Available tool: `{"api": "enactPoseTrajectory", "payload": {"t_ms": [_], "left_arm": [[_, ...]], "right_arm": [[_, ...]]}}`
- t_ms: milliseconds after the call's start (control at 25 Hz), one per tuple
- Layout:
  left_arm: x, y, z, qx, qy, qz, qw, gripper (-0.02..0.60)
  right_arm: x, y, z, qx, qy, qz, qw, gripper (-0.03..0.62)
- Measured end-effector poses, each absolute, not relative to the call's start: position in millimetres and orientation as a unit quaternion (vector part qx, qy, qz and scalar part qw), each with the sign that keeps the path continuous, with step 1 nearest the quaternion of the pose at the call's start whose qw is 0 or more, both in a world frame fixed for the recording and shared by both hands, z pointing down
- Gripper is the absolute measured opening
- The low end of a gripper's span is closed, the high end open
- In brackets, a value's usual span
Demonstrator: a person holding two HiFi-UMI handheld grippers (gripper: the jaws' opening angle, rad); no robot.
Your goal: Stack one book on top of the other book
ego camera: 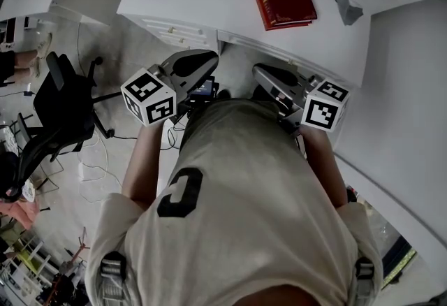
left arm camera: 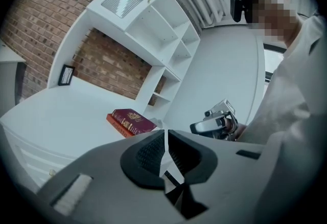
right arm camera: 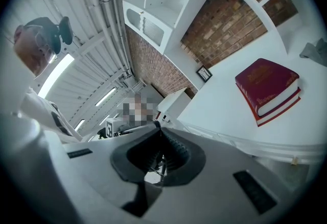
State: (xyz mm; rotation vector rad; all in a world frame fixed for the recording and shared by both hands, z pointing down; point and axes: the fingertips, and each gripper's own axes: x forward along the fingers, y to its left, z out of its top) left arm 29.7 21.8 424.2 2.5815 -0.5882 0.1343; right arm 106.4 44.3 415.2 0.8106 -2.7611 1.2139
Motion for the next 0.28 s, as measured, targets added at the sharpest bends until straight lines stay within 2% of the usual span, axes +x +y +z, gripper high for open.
{"api": "enactPoseTrajectory", "payload": {"t_ms": [280], "left_arm": [[31.1, 20.3, 431.0, 0.942, -0.219, 0.064, 0.244, 0.02]], "right_arm": [[108.4, 42.0, 415.8, 0.262, -0.882, 0.39, 0.007, 0.006]]}}
